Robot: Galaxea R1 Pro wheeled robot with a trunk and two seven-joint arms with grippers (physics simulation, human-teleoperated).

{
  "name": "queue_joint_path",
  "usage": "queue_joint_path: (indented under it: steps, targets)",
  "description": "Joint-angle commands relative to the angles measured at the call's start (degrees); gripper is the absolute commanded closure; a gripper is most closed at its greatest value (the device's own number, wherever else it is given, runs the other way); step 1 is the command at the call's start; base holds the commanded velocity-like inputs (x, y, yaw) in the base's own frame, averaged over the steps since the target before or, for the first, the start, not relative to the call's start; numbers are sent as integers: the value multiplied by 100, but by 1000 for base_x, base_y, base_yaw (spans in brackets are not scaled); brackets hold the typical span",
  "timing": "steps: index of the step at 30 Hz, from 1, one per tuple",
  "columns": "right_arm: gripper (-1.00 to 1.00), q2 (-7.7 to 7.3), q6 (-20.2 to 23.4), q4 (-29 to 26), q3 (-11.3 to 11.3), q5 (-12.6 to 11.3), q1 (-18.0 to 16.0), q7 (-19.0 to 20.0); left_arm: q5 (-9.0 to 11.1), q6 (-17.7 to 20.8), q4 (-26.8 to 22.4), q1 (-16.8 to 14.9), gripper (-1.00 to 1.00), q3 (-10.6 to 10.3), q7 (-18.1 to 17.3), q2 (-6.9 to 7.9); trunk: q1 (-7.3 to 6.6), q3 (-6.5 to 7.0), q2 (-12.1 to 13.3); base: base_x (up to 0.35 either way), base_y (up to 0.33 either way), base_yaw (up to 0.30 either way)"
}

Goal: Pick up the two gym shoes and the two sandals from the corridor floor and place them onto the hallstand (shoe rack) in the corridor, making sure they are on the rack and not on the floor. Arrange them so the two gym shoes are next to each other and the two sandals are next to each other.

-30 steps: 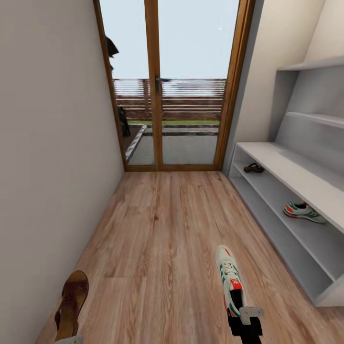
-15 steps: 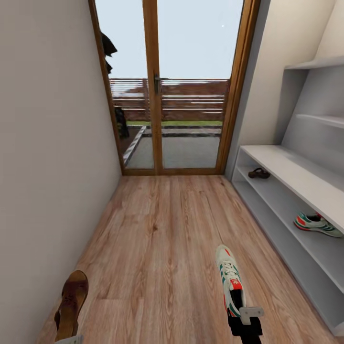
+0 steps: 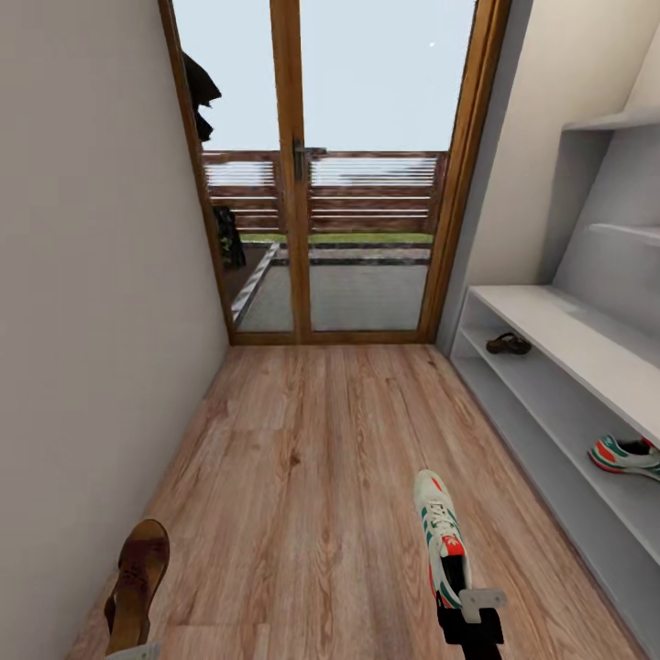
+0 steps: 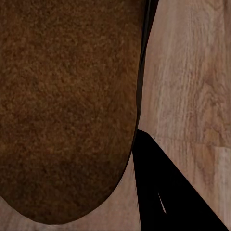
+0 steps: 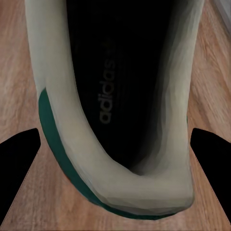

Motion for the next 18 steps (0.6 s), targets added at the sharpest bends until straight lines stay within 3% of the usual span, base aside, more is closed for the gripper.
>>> queue_joint_path:
  steps: [1, 14, 18]
  targets:
    - [100, 0, -1, 3, 48, 21, -4, -54, -78, -19, 3, -5, 100, 56, -18, -1, 2, -5, -2, 338, 0, 0]
    - [100, 0, -1, 3, 48, 21, -4, -54, -78, -19, 3, -7, 100, 56, -18, -1, 2, -5, -2, 338, 0, -1]
    - [100, 0, -1, 3, 48, 21, -4, -54, -78, -19, 3, -6, 100, 56, -18, -1, 2, -2, -2, 338, 0, -161]
